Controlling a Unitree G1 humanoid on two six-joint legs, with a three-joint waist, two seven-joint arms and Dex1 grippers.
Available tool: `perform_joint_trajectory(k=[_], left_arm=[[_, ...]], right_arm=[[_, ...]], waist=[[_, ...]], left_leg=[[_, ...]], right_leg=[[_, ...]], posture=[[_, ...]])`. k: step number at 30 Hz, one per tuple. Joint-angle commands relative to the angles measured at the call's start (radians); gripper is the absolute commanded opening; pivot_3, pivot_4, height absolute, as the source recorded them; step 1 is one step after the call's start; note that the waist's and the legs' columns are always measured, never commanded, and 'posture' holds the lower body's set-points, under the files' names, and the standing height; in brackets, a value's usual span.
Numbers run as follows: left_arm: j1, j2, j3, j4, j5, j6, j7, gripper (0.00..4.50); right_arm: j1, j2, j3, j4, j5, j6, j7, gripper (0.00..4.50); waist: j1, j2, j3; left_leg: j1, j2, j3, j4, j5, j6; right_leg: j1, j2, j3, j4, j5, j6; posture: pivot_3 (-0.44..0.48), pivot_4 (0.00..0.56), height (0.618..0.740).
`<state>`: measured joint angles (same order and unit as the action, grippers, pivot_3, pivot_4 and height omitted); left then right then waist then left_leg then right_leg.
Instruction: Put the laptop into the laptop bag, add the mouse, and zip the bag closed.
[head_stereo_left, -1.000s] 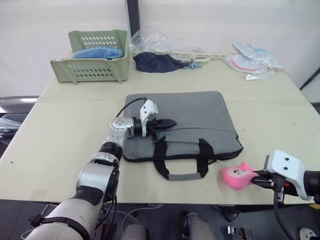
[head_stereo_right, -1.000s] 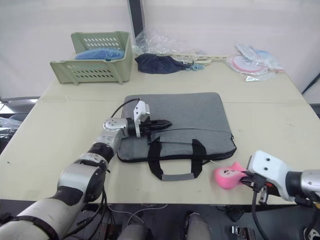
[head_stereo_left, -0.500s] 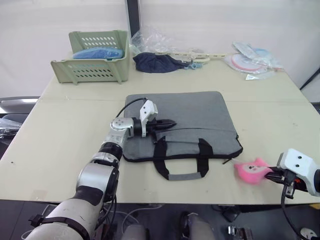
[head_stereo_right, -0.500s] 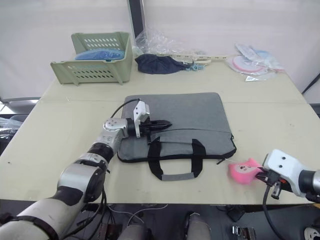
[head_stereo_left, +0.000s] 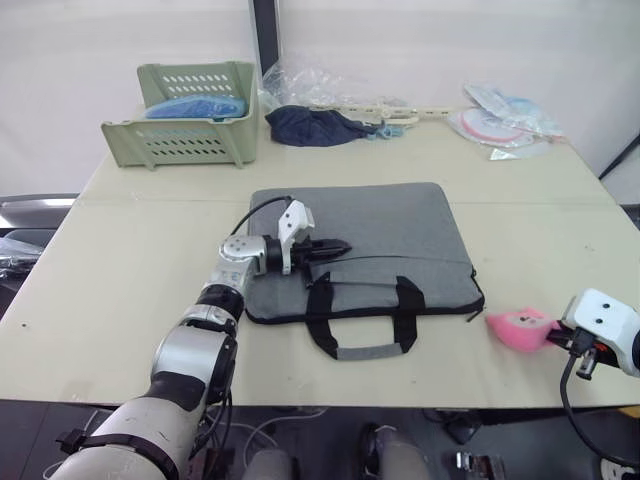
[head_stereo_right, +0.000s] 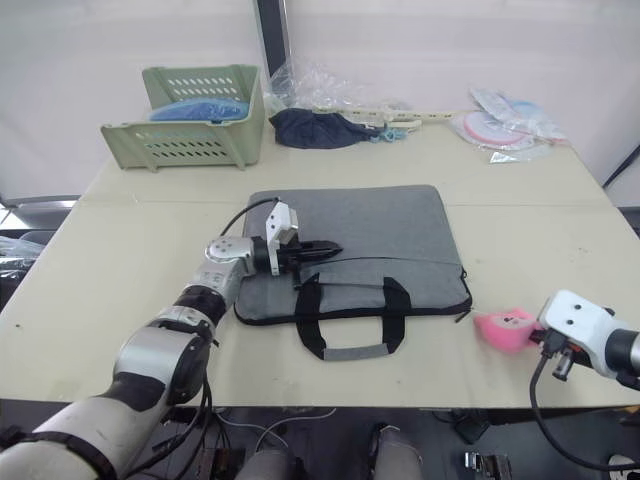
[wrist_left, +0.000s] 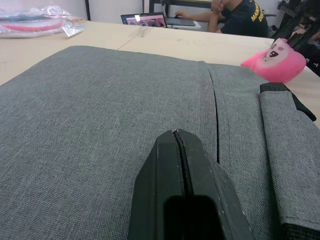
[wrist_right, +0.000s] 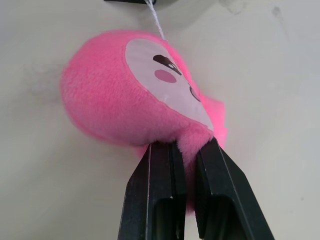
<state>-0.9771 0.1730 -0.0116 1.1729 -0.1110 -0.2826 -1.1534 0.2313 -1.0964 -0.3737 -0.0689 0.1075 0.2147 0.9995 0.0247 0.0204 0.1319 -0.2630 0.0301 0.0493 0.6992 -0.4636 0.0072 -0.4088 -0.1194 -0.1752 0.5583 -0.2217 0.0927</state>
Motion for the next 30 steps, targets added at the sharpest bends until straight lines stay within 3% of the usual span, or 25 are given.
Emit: perform_joint_trajectory(k=[1,16,30], left_arm=[[0.075,0.004,-0.066,0.092,0.093,0.054,-0.014,0.0],[0.081,0.013,-0.064,0.087,0.09,0.053,-0.017,0.0],[0.085,0.011,-0.062,0.083,0.087,0.051,-0.018,0.0]], right_arm=[[-0.027,-0.009,0.012,0.052,-0.054,-0.007,-0.048,0.02],[-0.307,0.02,0.197,0.271,-0.189,-0.1,-0.219,0.02],[-0.439,0.057,0.275,0.368,-0.231,-0.146,-0.307,0.02]], waist=[[0.0,0.0,0.0],[-0.003,0.001,-0.001],[-0.004,0.004,-0.003]], left_leg=[[0.0,0.0,0.0,0.0,0.0,0.0],[0.0,0.0,0.001,0.001,0.0,0.0],[0.0,0.0,0.002,0.001,0.0,0.0]], right_leg=[[0.0,0.0,0.0,0.0,0.0,0.0],[0.0,0.0,0.001,0.0,0.001,0.002],[0.0,0.0,0.001,0.0,0.002,0.003]], posture=[[0.0,0.15,0.74],[0.0,0.15,0.74],[0.0,0.15,0.74]])
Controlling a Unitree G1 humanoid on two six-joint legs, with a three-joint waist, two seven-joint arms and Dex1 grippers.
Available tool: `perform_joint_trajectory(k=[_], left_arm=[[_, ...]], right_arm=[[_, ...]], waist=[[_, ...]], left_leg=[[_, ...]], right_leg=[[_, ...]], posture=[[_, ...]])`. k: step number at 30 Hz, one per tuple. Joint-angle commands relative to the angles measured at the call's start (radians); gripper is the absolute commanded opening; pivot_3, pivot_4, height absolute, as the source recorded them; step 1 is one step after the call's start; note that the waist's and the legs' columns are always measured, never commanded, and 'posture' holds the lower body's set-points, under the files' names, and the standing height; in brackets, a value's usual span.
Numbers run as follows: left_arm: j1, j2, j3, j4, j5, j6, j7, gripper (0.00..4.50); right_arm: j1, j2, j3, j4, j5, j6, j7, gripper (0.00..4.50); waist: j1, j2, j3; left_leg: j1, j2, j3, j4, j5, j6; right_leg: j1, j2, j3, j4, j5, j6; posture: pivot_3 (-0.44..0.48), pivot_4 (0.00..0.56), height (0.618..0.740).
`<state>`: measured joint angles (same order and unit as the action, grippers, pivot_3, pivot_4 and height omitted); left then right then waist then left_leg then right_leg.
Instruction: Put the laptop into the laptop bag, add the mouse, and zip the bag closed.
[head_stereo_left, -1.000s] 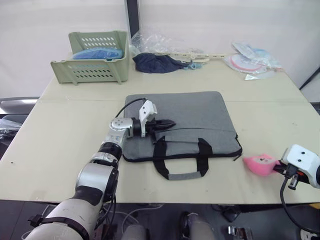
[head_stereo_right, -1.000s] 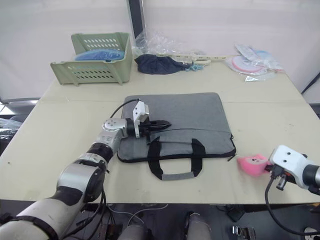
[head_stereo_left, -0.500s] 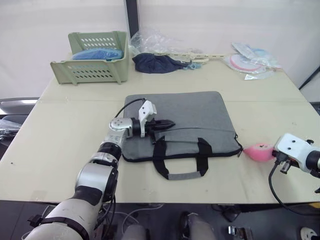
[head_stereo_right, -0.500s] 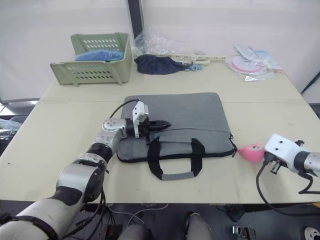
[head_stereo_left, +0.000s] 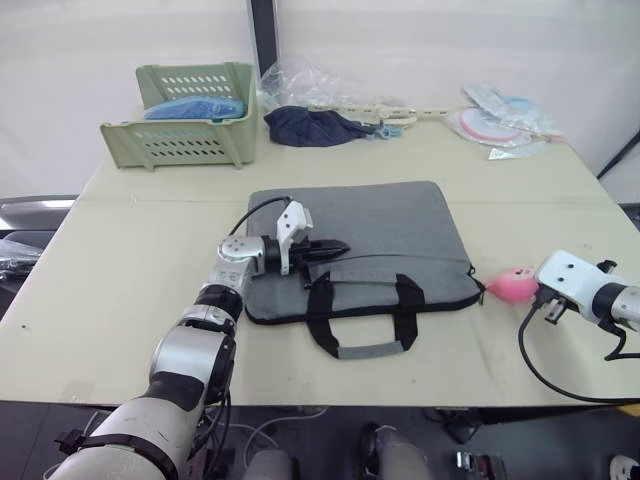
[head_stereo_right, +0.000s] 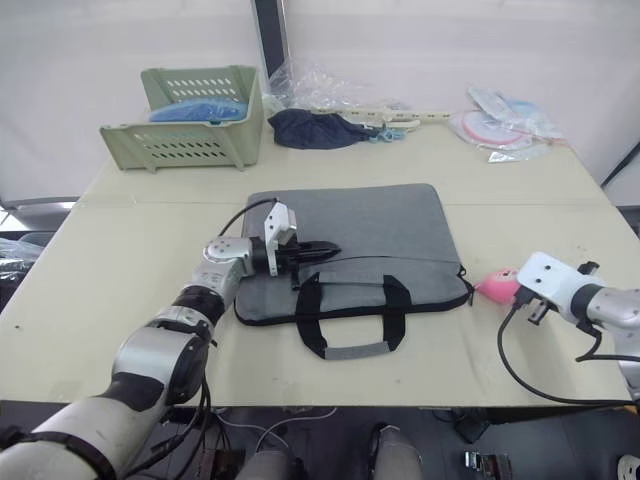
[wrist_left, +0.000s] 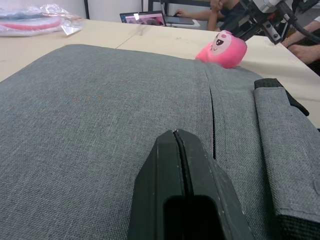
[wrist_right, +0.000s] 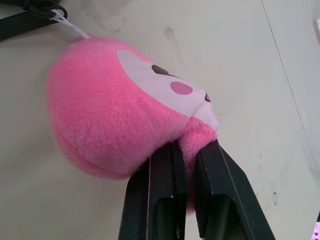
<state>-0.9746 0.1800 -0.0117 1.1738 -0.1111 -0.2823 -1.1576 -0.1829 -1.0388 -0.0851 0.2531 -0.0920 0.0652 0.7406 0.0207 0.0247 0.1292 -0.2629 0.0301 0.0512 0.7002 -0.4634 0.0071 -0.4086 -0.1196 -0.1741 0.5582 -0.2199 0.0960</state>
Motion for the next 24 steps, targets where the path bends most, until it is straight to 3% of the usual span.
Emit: perform_joint_trajectory(k=[1,10,16,24], left_arm=[[0.081,0.004,-0.062,0.082,0.087,0.051,-0.013,0.0],[0.081,0.002,-0.062,0.081,0.087,0.05,-0.012,0.0],[0.081,0.003,-0.064,0.081,0.089,0.051,-0.009,0.0],[0.08,0.0,-0.065,0.083,0.091,0.053,-0.009,0.0]], right_arm=[[-0.035,0.004,-0.007,0.052,-0.033,-0.004,-0.047,0.02],[-0.061,0.027,0.008,0.046,-0.024,-0.006,-0.024,0.02],[0.051,0.017,-0.032,-0.082,0.02,0.067,0.029,2.66],[0.23,-0.101,-0.185,-0.229,0.084,0.12,0.162,2.66]], waist=[[0.0,0.0,0.0],[-0.003,0.001,-0.001],[-0.005,0.001,-0.001],[-0.004,0.002,0.0]], left_leg=[[0.0,0.0,0.0,0.0,0.0,0.0],[0.0,0.0,0.0,0.0,0.0,0.0],[0.0,0.0,0.0,0.0,0.0,0.0],[0.0,0.0,-0.001,-0.001,0.0,0.0]], right_leg=[[0.0,0.0,0.0,0.0,0.0,0.0],[0.0,0.0,0.0,0.0,0.0,0.0],[0.0,0.0,0.0,0.0,0.0,0.0],[0.0,0.0,0.0,-0.001,0.0,0.0]], posture=[[0.0,0.15,0.74],[0.0,0.15,0.74],[0.0,0.15,0.74],[0.0,0.15,0.74]])
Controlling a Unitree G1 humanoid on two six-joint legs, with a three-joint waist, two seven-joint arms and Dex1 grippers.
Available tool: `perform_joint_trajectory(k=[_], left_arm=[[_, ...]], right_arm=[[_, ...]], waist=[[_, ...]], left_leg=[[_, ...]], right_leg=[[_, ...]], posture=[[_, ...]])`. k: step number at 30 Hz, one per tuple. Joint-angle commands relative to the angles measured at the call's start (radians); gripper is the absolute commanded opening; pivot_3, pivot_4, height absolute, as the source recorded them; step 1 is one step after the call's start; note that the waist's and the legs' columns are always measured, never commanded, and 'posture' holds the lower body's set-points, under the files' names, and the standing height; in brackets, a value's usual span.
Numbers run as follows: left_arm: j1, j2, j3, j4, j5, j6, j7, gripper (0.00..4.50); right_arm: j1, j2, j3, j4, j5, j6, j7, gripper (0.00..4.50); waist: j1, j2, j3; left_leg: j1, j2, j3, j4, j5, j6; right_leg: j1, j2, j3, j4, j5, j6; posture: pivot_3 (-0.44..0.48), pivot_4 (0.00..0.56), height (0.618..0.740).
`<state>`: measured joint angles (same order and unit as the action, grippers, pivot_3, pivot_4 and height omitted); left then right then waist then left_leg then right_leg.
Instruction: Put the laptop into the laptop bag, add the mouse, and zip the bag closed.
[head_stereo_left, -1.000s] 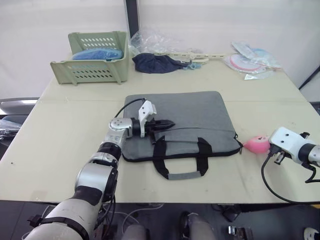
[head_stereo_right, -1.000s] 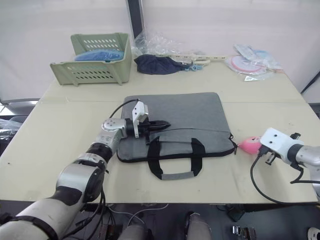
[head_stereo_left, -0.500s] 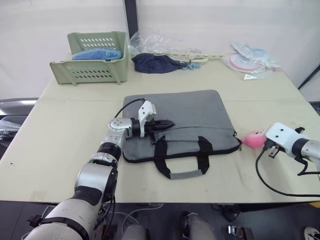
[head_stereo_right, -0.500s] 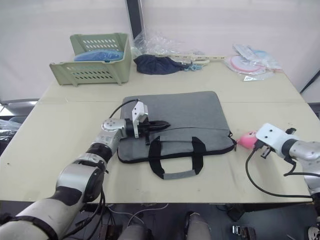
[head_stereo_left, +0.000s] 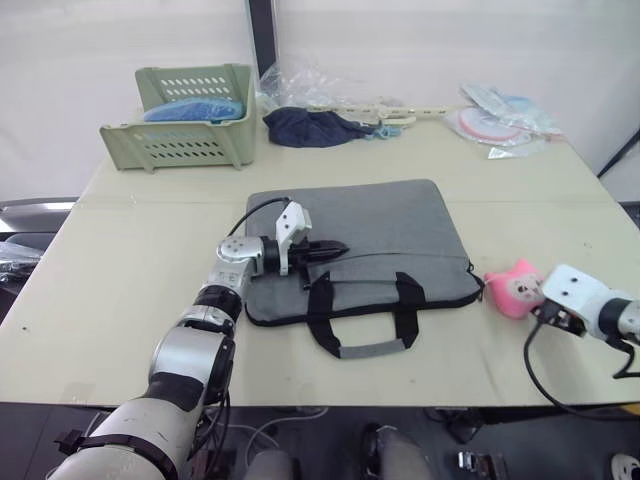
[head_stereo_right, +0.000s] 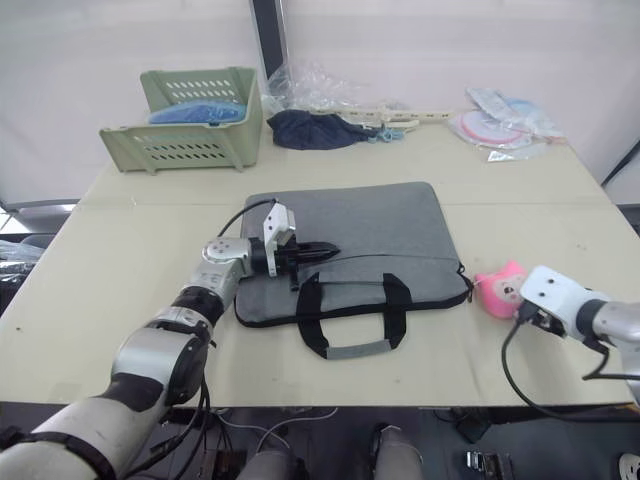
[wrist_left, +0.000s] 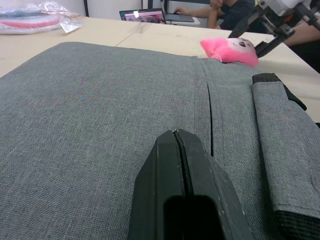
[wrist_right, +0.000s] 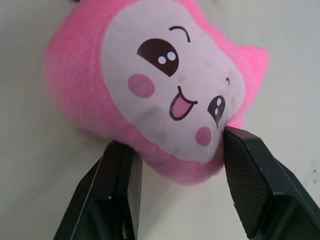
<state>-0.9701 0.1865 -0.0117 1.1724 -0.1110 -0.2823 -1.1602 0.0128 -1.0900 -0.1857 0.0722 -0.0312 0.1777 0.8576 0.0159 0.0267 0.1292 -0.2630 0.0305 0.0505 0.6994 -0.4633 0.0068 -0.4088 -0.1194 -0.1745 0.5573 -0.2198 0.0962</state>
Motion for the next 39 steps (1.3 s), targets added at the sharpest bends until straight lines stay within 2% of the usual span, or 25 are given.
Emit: perform_joint_trajectory(k=[1,9,13,18,21,26,39], left_arm=[[0.075,-0.008,-0.066,0.085,0.091,0.053,-0.006,0.0],[0.069,-0.015,-0.065,0.087,0.09,0.055,-0.003,0.0],[0.072,-0.012,-0.066,0.088,0.091,0.055,-0.004,0.0],[0.071,-0.012,-0.065,0.087,0.09,0.057,-0.003,0.0],[0.071,-0.011,-0.064,0.086,0.09,0.056,-0.001,0.0],[0.07,-0.011,-0.062,0.085,0.089,0.055,0.002,0.0],[0.073,-0.004,-0.061,0.082,0.088,0.053,0.005,0.0]], right_arm=[[0.043,-0.061,-0.098,-0.046,0.02,0.004,0.048,2.66],[0.094,-0.132,-0.191,-0.047,0.017,0.002,0.098,2.66],[0.005,-0.13,-0.213,-0.032,0.047,0.061,0.07,2.66],[-0.128,-0.049,-0.197,-0.033,0.094,0.189,-0.002,2.66],[-0.244,0.09,-0.223,-0.073,0.174,0.394,-0.114,2.66],[-0.271,0.248,-0.244,-0.126,0.234,0.57,-0.231,2.66],[-0.318,0.377,-0.341,-0.166,0.354,0.786,-0.365,2.66]], waist=[[0.001,0.001,0.0],[0.006,0.001,0.001],[0.003,0.002,0.001],[0.006,0.002,0.001],[0.007,0.002,0.001],[0.008,0.005,0.0],[0.006,0.013,-0.002]], left_leg=[[0.0,0.0,0.0,0.0,0.0,0.0],[0.0,0.0,0.0,0.0,0.0,0.0],[0.0,0.0,0.0,0.0,0.0,0.0],[-0.001,0.0,-0.002,0.0,0.0,0.0],[-0.001,0.0,-0.001,0.001,0.0,0.0],[-0.002,0.0,-0.002,0.0,0.0,0.0],[-0.002,-0.001,-0.002,0.0,0.0,0.0]], right_leg=[[0.0,0.0,0.0,0.0,0.0,0.0],[0.0,0.0,0.0,-0.001,0.0,0.0],[0.0,0.0,0.0,-0.001,0.0,0.0],[0.0,-0.001,-0.001,-0.001,0.0,0.0],[0.0,-0.001,-0.001,-0.001,0.0,0.0],[-0.001,-0.001,-0.002,0.0,0.0,0.0],[-0.001,-0.001,-0.001,0.0,0.0,0.0]], posture=[[0.0,0.15,0.74],[0.0,0.15,0.74],[0.0,0.15,0.74],[0.0,0.15,0.74],[0.0,0.15,0.74],[0.0,0.15,0.74],[0.0,0.15,0.74]])
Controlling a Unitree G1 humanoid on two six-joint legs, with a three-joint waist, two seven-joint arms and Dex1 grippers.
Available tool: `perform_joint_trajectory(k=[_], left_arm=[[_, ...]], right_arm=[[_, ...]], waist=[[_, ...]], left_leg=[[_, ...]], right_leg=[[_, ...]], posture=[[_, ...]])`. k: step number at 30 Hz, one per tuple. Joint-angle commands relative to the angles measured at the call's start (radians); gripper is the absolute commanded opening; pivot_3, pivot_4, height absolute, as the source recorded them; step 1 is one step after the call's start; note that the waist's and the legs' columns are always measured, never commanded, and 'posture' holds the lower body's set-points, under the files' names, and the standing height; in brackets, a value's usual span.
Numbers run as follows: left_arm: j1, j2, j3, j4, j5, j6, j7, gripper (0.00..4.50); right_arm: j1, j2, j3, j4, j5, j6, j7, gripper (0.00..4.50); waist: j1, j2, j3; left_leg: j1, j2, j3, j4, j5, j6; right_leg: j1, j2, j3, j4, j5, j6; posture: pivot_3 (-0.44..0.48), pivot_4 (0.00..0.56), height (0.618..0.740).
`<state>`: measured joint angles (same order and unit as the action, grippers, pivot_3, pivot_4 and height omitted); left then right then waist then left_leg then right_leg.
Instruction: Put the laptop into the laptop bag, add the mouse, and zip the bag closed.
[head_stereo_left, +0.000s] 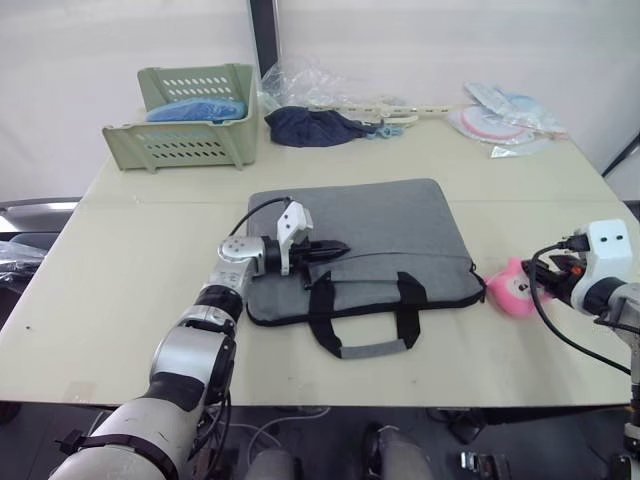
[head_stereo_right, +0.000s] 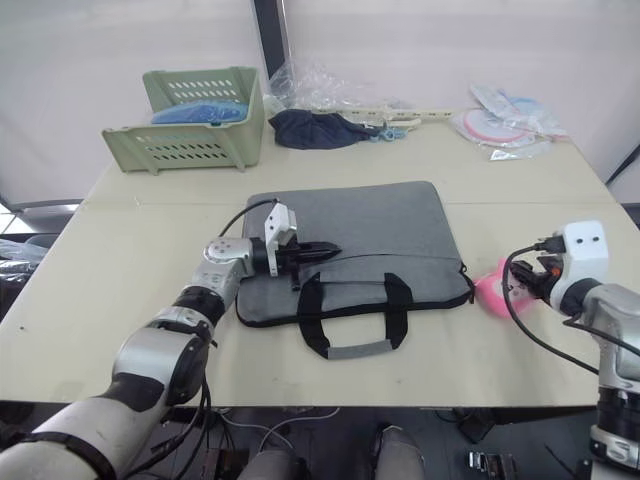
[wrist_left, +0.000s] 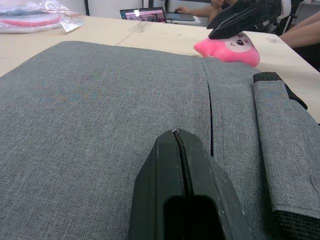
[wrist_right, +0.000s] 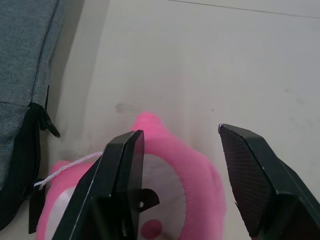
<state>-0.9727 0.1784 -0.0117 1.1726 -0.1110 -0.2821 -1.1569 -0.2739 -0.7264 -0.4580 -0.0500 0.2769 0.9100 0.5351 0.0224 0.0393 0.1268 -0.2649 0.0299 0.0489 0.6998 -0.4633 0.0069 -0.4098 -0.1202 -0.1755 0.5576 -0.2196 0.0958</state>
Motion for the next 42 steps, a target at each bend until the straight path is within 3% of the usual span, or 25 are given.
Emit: perform_joint_trajectory(k=[1,10,21,26,27,29,42], left_arm=[[0.076,0.004,-0.061,0.082,0.088,0.053,0.002,0.0],[0.075,-0.004,-0.06,0.082,0.086,0.053,0.007,0.0],[0.074,-0.004,-0.061,0.082,0.087,0.053,0.013,0.0],[0.074,-0.003,-0.059,0.082,0.086,0.055,0.017,0.0],[0.074,-0.003,-0.058,0.082,0.086,0.055,0.018,0.0],[0.076,-0.002,-0.059,0.082,0.086,0.054,0.02,0.0],[0.079,-0.007,-0.06,0.084,0.087,0.056,0.019,0.0]], right_arm=[[-0.041,0.024,-0.087,-0.046,0.061,0.08,-0.056,2.66],[-0.044,0.089,-0.169,-0.115,0.16,0.267,-0.116,2.66],[0.055,0.091,-0.054,-0.124,0.138,0.195,-0.103,2.66],[0.069,0.079,-0.01,-0.103,0.122,0.165,-0.102,1.29],[0.068,0.077,-0.008,-0.1,0.123,0.163,-0.103,0.77],[0.065,0.072,-0.006,-0.092,0.126,0.16,-0.105,0.2],[0.042,-0.029,0.017,-0.092,0.12,0.107,-0.071,0.08]], waist=[[-0.001,0.0,0.0],[-0.001,0.003,-0.002],[-0.002,0.004,-0.003],[-0.002,0.002,-0.004],[-0.002,0.002,-0.004],[-0.002,0.001,-0.004],[-0.001,-0.001,-0.003]], left_leg=[[0.0,0.0,0.0,0.0,0.0,0.0],[0.0,0.0,0.0,0.0,0.0,0.0],[0.0,0.0,0.0,-0.001,0.0,0.0],[0.0,0.0,0.0,-0.001,0.0,0.0],[0.0,0.0,0.0,-0.001,0.0,0.0],[0.0,0.0,0.0,-0.001,0.0,0.0],[0.0,0.0,-0.001,-0.001,0.0,0.0]], right_leg=[[0.0,0.0,0.0,0.0,0.0,0.0],[0.0,0.0,0.0,0.0,0.0,0.0],[0.0,0.0,0.0,0.0,0.0,0.0],[0.0,0.0,0.0,0.0,0.0,0.0],[0.0,0.0,0.0,0.0,0.0,0.0],[0.0,0.0,0.0,0.0,0.0,0.0],[0.0,0.0,0.0,0.0,0.0,0.0]], posture=[[0.0,0.15,0.74],[0.0,0.15,0.74],[0.0,0.15,0.74],[0.0,0.15,0.74],[0.0,0.15,0.74],[0.0,0.15,0.74],[0.0,0.15,0.74]])
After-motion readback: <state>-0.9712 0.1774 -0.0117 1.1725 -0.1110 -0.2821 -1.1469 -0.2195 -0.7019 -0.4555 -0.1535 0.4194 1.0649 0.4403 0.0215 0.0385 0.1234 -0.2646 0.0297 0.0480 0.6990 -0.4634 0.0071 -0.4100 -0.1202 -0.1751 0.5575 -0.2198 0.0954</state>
